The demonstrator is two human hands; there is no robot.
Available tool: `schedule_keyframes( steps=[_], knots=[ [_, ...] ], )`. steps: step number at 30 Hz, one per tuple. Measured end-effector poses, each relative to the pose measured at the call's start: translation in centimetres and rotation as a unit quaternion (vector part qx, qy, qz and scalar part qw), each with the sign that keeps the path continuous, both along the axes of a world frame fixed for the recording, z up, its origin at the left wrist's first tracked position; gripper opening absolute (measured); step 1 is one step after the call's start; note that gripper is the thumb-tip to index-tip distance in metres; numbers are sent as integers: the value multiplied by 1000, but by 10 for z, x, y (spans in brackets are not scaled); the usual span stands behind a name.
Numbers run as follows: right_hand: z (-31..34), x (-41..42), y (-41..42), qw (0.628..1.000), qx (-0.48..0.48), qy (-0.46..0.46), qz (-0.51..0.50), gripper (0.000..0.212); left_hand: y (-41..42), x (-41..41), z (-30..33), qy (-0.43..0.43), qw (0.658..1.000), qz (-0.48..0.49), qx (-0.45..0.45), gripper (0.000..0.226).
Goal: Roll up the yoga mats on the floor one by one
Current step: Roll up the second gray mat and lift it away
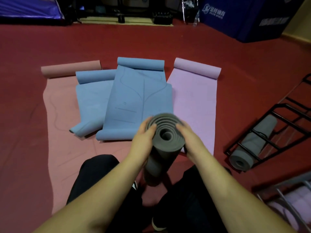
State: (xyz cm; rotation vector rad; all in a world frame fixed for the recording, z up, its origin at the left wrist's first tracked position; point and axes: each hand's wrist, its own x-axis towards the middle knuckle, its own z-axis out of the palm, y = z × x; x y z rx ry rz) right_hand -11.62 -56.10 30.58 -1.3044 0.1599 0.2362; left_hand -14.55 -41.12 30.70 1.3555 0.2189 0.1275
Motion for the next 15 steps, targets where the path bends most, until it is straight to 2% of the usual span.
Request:
schedule_keyframes(
  steps=[2, 5, 9, 15],
  knots=[
    [-12, -3, 2, 999, -9, 32, -1, 35, -7, -1, -11, 26, 1000, -7, -7, 37],
    [-1, 6, 0, 1000, -15, 16, 4, 40, -8, 10, 4, 59, 998, -24, -15, 47],
    [15, 15, -11, 999, 18, -34, 0, 46, -5, 15, 26, 36, 997, -32, -53, 29],
    [-23, 5, -11, 1000, -22, 4, -9, 36, -10, 8, -11, 86, 994, -47, -50, 24]
  ],
)
